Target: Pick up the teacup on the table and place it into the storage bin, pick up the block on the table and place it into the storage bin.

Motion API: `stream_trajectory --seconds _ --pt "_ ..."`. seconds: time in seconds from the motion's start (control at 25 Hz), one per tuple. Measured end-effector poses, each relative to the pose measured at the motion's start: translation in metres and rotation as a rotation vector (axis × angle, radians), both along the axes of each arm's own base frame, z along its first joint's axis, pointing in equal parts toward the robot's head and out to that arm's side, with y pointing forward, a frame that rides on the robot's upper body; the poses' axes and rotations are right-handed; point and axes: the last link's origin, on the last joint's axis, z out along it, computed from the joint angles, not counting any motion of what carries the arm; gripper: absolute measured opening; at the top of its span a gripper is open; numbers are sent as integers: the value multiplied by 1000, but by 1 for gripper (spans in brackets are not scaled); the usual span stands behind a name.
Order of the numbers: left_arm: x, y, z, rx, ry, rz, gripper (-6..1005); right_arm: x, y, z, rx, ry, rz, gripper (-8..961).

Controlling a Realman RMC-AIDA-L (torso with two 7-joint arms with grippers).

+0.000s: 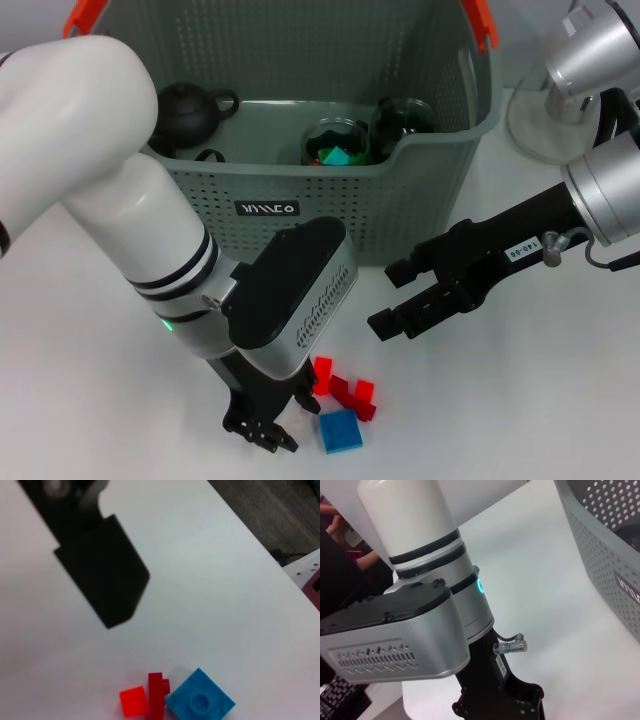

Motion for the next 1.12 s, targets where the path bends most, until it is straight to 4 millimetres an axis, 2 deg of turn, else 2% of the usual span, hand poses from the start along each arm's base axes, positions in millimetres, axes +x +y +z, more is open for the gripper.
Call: stream_trajectory --seconds 0.08,0.36,0.64,0.76,0.88,1.12 --pt "0 1 0 4 0 -1 397 0 0 0 -1 -1 0 938" --pt "-1 1 1 12 1 -1 406 0 -1 -1 -4 -3 -2 938" --pt "4 8 23 47 -45 74 414 1 -1 0 -3 0 -1 939" --pt "5 12 38 73 -82 117 418 1 0 1 0 -1 5 939" --pt "7 14 63 99 -155 188 422 1 0 2 1 -1 11 939" --pt "14 11 116 89 -418 341 429 2 0 3 -5 -5 15 938"
